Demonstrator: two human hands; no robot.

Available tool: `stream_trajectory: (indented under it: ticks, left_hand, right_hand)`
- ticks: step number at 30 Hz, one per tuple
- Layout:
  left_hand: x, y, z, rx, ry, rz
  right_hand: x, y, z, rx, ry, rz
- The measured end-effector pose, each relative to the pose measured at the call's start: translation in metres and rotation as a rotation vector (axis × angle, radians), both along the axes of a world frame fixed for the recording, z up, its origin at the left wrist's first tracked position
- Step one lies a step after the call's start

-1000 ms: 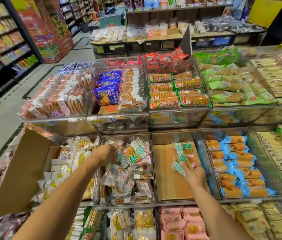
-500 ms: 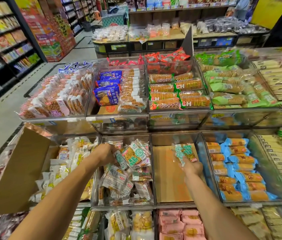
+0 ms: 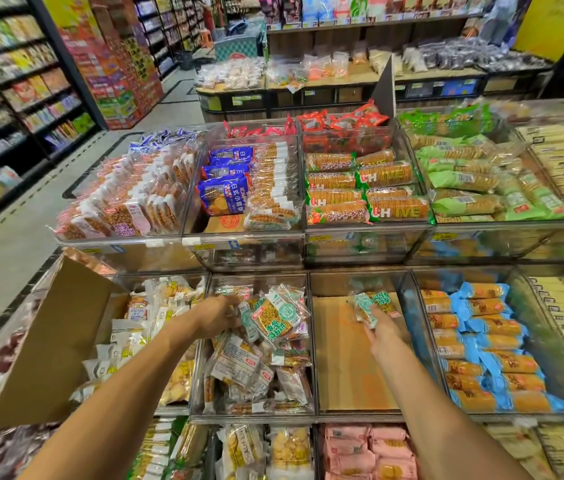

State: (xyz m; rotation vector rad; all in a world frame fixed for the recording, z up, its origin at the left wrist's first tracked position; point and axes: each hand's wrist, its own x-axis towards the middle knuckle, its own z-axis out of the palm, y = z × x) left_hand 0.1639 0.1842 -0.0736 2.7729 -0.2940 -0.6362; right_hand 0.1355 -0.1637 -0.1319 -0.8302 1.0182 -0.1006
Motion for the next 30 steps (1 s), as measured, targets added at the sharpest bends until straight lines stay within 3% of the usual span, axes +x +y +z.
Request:
stream_trajectory:
  ticks: [9, 16, 21, 23, 26, 30]
  left_hand:
    - [-0.006, 0.000, 0.005, -0.118, -0.148, 0.101]
    - [-0.012, -0.010, 0.004, -0.578, -0.243, 0.466]
    - [-0.014, -0.015, 0.008, -0.628, -0.505, 0.512]
    - [-0.016, -0.017, 0.009, -0.767, -0.393, 0.485]
    - [-0.017, -0.032, 0.003, -0.960, -0.046, 0.579]
    - [-0.018, -0.051, -0.014, -0.892, 0.153, 0.570]
  right_hand:
    - [-0.009, -0.003, -0.027, -0.030, 0.012, 0.117]
    - [-0.018, -0.007, -0.031, -0.061, -0.001, 0.151]
    - [-0.019, -0.007, -0.032, -0.101, -0.016, 0.173]
    - [-0.019, -0.007, -0.031, -0.106, -0.023, 0.175]
    - [-0.020, -0.008, -0.031, -0.111, -0.025, 0.180]
    - [-0.024, -0.009, -0.028, -0.095, -0.039, 0.202]
